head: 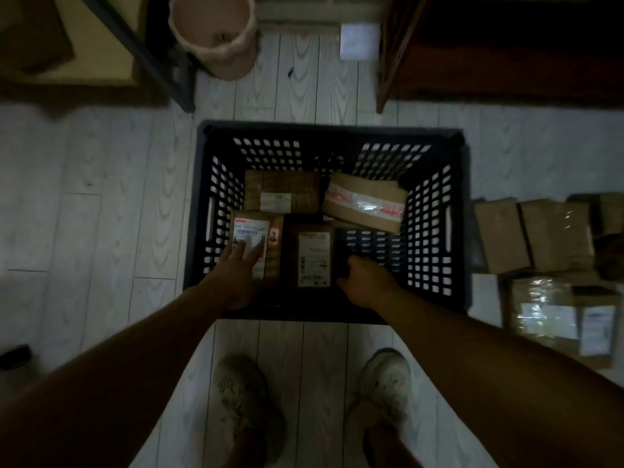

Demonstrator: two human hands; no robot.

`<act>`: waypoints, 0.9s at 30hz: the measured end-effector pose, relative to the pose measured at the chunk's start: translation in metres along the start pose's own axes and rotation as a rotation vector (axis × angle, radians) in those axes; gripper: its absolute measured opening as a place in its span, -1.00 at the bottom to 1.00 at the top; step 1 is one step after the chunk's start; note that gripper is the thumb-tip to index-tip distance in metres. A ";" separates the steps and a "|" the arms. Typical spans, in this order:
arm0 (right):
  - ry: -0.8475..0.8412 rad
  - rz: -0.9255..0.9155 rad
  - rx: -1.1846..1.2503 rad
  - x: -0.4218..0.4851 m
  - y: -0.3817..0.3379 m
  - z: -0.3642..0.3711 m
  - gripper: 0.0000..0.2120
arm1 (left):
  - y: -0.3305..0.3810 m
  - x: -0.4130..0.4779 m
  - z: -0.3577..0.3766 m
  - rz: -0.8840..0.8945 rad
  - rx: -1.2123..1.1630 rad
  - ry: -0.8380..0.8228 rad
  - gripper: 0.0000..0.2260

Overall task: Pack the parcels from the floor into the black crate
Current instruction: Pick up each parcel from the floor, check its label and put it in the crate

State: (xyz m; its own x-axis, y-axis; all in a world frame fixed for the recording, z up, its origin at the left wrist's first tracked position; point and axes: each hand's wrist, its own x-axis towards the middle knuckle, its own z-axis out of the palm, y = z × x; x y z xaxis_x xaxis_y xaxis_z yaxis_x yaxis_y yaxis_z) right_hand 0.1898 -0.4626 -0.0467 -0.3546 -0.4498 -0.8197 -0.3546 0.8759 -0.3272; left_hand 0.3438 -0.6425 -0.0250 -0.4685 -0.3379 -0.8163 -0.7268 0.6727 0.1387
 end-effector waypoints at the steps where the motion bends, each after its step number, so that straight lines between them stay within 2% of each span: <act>1: -0.003 -0.014 -0.002 -0.023 -0.004 -0.017 -0.62 | 0.006 -0.021 -0.012 -0.001 -0.050 0.023 -0.23; 5: 0.022 -0.055 0.002 -0.129 -0.020 -0.085 -0.59 | 0.037 -0.130 -0.062 -0.012 -0.183 0.084 -0.35; 8: 0.050 -0.071 0.024 -0.207 -0.027 -0.123 -0.60 | 0.054 -0.213 -0.091 0.012 -0.217 0.136 -0.31; 11: 0.079 -0.107 0.032 -0.284 -0.031 -0.147 -0.66 | 0.071 -0.294 -0.116 0.006 -0.266 0.201 -0.35; 14: 0.118 -0.121 0.037 -0.354 -0.030 -0.162 -0.63 | 0.090 -0.359 -0.136 0.022 -0.284 0.285 -0.41; 17: 0.190 -0.103 0.108 -0.416 -0.023 -0.168 -0.58 | 0.106 -0.403 -0.140 0.080 -0.281 0.324 -0.51; 21: 0.320 -0.020 0.164 -0.490 0.006 -0.165 -0.50 | 0.141 -0.444 -0.143 0.270 -0.249 0.346 -0.60; 27: 0.483 0.107 0.149 -0.592 0.057 -0.162 -0.52 | 0.210 -0.505 -0.139 0.438 -0.141 0.315 -0.41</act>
State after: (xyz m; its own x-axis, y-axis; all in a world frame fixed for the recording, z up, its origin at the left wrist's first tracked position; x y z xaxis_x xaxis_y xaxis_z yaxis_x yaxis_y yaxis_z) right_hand 0.2396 -0.1746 0.4963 -0.7538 -0.3550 -0.5529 -0.1801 0.9209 -0.3458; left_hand 0.3580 -0.4223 0.4949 -0.8535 -0.2415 -0.4618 -0.4806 0.7071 0.5186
